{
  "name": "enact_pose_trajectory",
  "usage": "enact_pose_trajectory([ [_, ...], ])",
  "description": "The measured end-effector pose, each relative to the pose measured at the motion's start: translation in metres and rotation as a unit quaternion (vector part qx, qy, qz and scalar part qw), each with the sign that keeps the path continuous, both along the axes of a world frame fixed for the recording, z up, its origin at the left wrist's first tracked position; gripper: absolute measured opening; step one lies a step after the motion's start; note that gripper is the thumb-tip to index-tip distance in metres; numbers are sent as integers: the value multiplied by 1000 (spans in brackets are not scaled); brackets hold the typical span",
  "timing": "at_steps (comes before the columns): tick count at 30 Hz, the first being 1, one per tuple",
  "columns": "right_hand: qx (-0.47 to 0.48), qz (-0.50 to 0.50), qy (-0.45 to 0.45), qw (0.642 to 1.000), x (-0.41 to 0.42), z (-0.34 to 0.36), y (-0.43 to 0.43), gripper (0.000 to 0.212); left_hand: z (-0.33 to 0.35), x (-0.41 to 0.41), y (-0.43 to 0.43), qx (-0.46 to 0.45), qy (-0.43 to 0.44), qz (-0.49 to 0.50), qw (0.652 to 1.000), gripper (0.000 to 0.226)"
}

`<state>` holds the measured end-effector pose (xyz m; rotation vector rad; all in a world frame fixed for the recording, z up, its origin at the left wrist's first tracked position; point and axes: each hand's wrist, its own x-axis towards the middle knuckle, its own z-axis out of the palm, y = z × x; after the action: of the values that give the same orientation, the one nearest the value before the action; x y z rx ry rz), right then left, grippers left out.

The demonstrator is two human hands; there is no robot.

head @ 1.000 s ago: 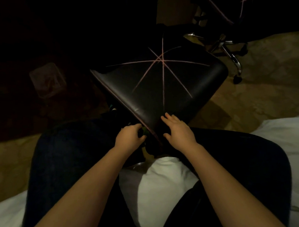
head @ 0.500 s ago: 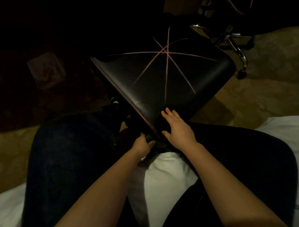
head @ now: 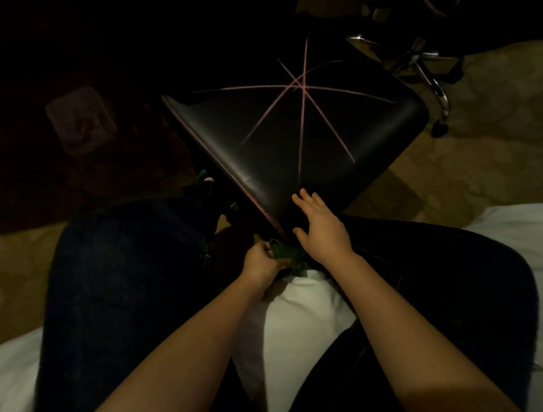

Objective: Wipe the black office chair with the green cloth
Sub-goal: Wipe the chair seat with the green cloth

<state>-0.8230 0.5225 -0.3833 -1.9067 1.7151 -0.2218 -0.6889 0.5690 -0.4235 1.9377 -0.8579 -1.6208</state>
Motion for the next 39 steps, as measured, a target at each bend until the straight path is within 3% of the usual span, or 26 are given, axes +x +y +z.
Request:
enact_pose_trajectory([
  [2, -2, -1, 0, 1000, 0, -1, 0, 69, -4, -1, 0, -41, -43, -6, 998, 20],
  [5, -7, -2, 3, 1000, 0, -3, 1, 69, -6, -5, 0, -76, -92, -14, 993, 24],
  [12, -26, 4, 79, 996, -1, -1, 2, 68, -3, -5, 0, -155, -128, -24, 979, 23],
  [17, -23, -4, 83, 996, 0, 2, 2, 67, 9, -2, -12, -186, -133, 11, 973, 31],
  [21, -27, -4, 80, 996, -1, 3, 2, 66, 20, -1, -22, -187, -131, 65, 971, 15],
  [24, -27, -7, 71, 997, 0, 1, 3, 68, 29, 17, -46, -197, -168, 106, 960, 20],
  [30, -21, -22, 42, 999, 1, -4, 1, 70, 39, 27, -51, -263, -214, -52, 939, 19],
  [35, -20, -25, 39, 999, 1, -6, 1, 70, 29, 15, -34, -346, -258, -146, 890, 21],
  [39, -20, -31, 30, 999, -2, -4, 0, 70, 26, 2, -20, -360, -294, -235, 853, 30],
])
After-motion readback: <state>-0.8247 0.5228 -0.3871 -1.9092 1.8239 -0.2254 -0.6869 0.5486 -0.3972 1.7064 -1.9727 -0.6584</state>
